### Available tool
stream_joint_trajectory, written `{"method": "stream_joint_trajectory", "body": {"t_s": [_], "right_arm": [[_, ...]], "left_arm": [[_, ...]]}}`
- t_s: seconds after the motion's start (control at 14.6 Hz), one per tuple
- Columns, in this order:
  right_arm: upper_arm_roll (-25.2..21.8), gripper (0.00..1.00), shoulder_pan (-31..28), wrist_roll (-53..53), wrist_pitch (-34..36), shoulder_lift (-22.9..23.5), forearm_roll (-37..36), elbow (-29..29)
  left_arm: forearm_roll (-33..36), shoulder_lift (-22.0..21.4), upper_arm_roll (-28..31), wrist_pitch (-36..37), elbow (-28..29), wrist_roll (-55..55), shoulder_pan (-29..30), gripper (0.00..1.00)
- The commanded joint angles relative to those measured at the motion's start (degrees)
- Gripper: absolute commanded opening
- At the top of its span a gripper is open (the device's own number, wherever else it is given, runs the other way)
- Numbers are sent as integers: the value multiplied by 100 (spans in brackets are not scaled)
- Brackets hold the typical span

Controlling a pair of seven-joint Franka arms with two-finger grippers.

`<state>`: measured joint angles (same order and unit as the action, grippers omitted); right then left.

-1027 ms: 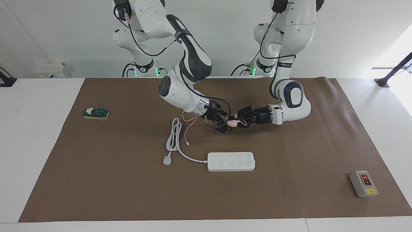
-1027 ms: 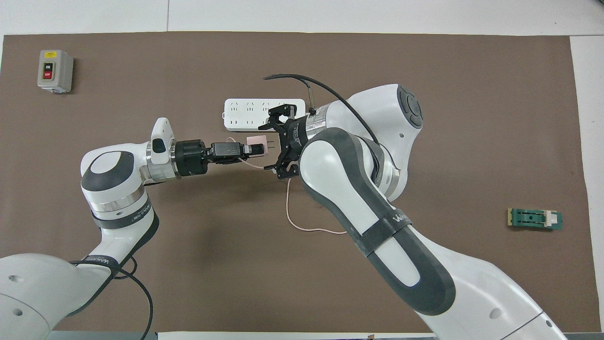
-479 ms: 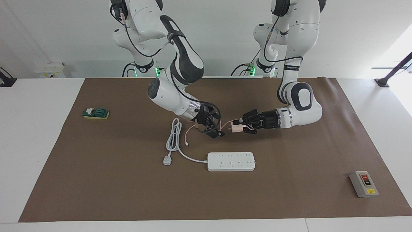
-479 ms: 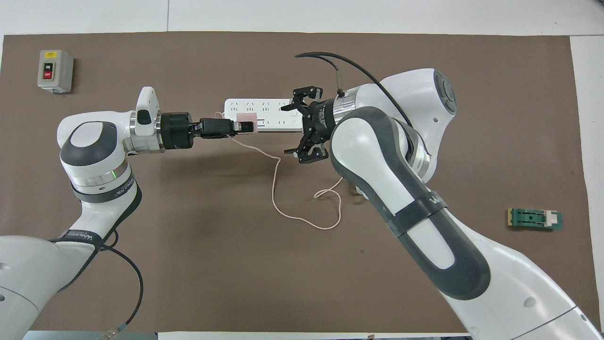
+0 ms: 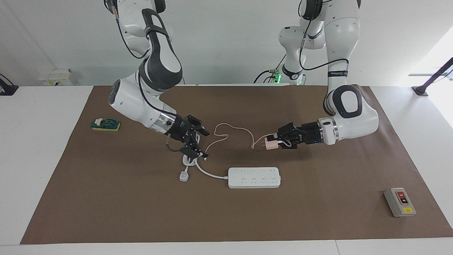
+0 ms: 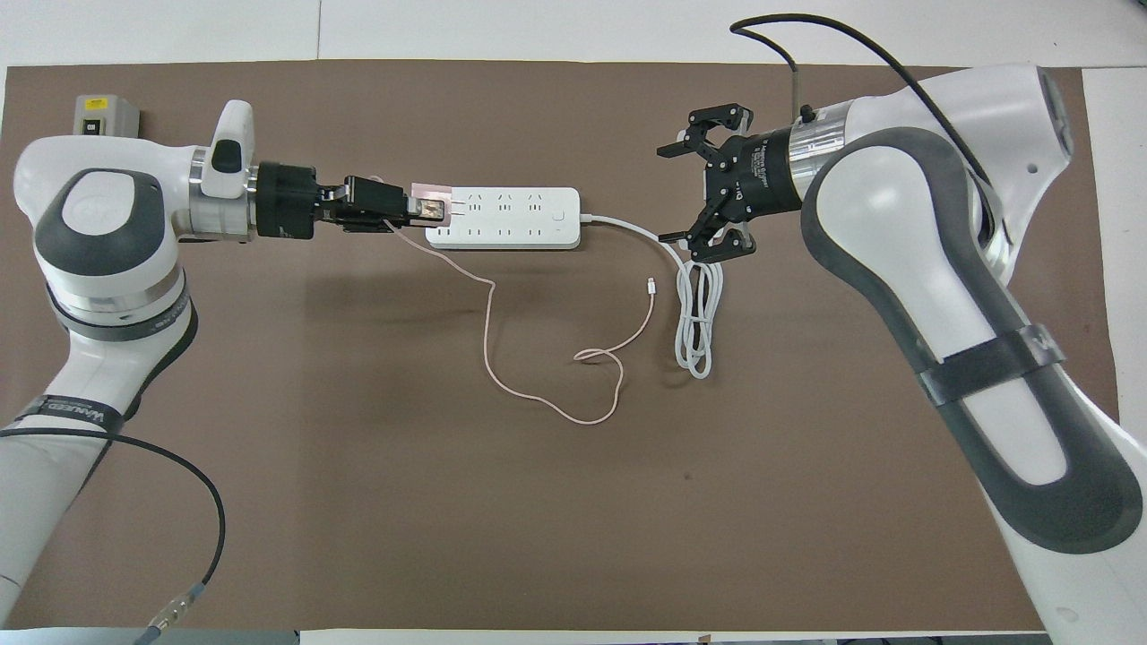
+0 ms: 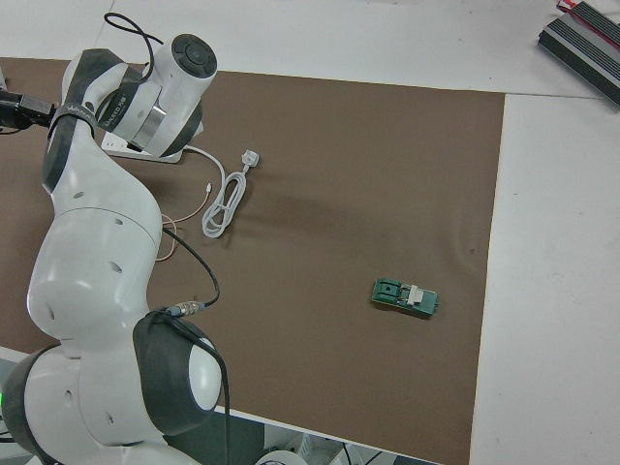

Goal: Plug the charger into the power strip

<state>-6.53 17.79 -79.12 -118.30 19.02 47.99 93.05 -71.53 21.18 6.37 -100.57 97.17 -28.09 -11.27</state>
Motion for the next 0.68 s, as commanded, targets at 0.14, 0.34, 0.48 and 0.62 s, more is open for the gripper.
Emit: {"method": "stream_joint_trajectory", "body": {"t_s": [0.14,0.34,0.48,0.62], "right_arm": [[64,100,-468,71,596,-302,-816,38],[64,100,-741,659,1070,-434,-1317,38],[64,100,-943,1369,1431,-513,-1668,38],[64,100,-1171,2073,1774,-601,-1950,38]], "left_arm": [[1480,150,14,1116,-1655,1944,467,0],[2464,106,40,1906,-2357,3148,581,0],[3508,88,40,2355,-2754,3318,573,0],[4494,-156,23,2489,-2756,3284,529,0]]}}
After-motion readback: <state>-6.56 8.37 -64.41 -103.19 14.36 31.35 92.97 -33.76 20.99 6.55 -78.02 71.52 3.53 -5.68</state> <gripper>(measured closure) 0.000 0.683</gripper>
